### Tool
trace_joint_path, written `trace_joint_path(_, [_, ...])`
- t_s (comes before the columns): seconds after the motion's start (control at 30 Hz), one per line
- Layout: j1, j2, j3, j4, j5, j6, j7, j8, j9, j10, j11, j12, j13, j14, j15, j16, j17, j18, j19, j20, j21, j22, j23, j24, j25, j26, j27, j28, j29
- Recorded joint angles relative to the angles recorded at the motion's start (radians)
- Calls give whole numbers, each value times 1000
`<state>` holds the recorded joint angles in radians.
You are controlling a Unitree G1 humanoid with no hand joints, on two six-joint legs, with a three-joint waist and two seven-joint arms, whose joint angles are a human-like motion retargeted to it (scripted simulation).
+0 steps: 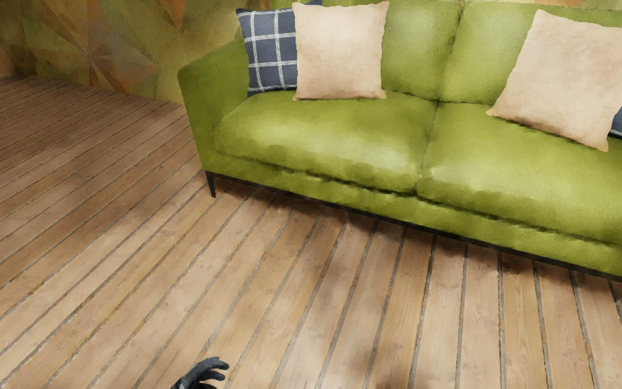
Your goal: Walk towards the white coffeetable
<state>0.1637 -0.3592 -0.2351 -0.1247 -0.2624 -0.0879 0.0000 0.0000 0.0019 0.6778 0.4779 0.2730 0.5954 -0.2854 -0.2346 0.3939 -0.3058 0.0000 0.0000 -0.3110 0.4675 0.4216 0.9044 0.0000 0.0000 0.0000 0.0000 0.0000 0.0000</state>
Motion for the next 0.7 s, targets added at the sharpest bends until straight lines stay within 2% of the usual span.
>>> trace_joint_path(0.03, [43, 13, -29, 49, 0, 0, 0, 0, 4, 21, 37, 13, 14, -3, 50, -1, -3, 0, 0, 13, 24, 0, -10, 0, 0, 0, 0, 0, 0])
trace_joint_path(0.07, [53, -39, -43, 79, -10, -9, 0, 0, -23, 37, 134, 28, 12, 11, 183, -4, -4, 0, 0, -4, 53, 18, 1, 0, 0, 0, 0, 0, 0])
trace_joint_path(0.1, [50, -55, -43, 145, 9, 7, 0, 0, -31, 79, 226, 68, 5, 45, 276, -35, 12, 0, 0, 60, 66, 39, 23, 0, 0, 0, 0, 0, 0])
trace_joint_path(0.13, [50, -58, -29, 164, 3, 20, 0, 0, -18, 143, 325, 53, -37, 95, 265, -57, 5, 0, 0, 28, 76, 148, 75, 0, 0, 0, 0, 0, 0])
trace_joint_path(0.2, [-22, -32, -25, 190, 37, 16, 0, 0, 3, 264, 369, 27, -105, 285, 153, -68, 3, 0, 0, -74, 50, 343, 77, 0, 0, 0, 0, 0, 0])
trace_joint_path(0.23, [-67, 15, -17, 205, 35, 21, 0, 0, 18, 274, 362, 14, -133, 407, 113, -63, -11, 0, 0, -144, 45, 412, 33, 0, 0, 0, 0, 0, 0])
trace_joint_path(0.3, [-119, 86, 43, 197, 25, 13, 0, 0, 39, 204, 331, 38, -173, 514, 71, -54, -45, 0, 0, -184, 2, 485, -66, 0, 0, 0, 0, 0, 0])
trace_joint_path(0.37, [-198, 130, 70, 204, 35, 20, 0, 0, 38, 201, 305, 99, -199, 795, 34, -28, -84, 0, 0, -153, -92, 482, -161, 0, 0, 0, 0, 0, 0])
trace_joint_path(0.43, [-220, 183, 77, 220, 47, 34, 0, 0, 36, 160, 288, 128, -206, 809, 1, 0, -105, 0, 0, -144, -236, 467, -190, 0, 0, 0, 0, 0, 0])
trace_joint_path(0.47, [-213, 199, 88, 228, 49, 40, 0, 0, 27, 134, 290, 140, -202, 809, -11, 1, -107, 0, 0, -104, -307, 474, -188, 0, 0, 0, 0, 0, 0])
trace_joint_path(0.5, [-199, 214, 105, 230, 47, 50, 0, 0, 31, 98, 292, 147, -204, 809, -22, 34, -116, 0, 0, -161, -366, 417, -184, 0, 0, 0, 0, 0, 0])
trace_joint_path(0.53, [-216, 222, 102, 241, 48, 60, 0, 0, 26, 80, 293, 139, -215, 812, -38, 19, -123, 0, 0, -110, -424, 449, -168, 0, 0, 0, 0, 0, 0])
trace_joint_path(0.57, [-226, 236, 103, 245, 45, 60, 0, 0, 24, 64, 301, 138, -224, 813, -50, 33, -130, 0, 0, -115, -429, 448, -147, 0, 0, 0, 0, 0, 0])
trace_joint_path(0.7, [-273, 254, 151, 237, 29, 56, 0, 0, 31, 20, 310, 109, -237, 690, -101, 41, -168, 0, 0, -62, -384, 412, -109, 0, 0, 0, 0, 0, 0])
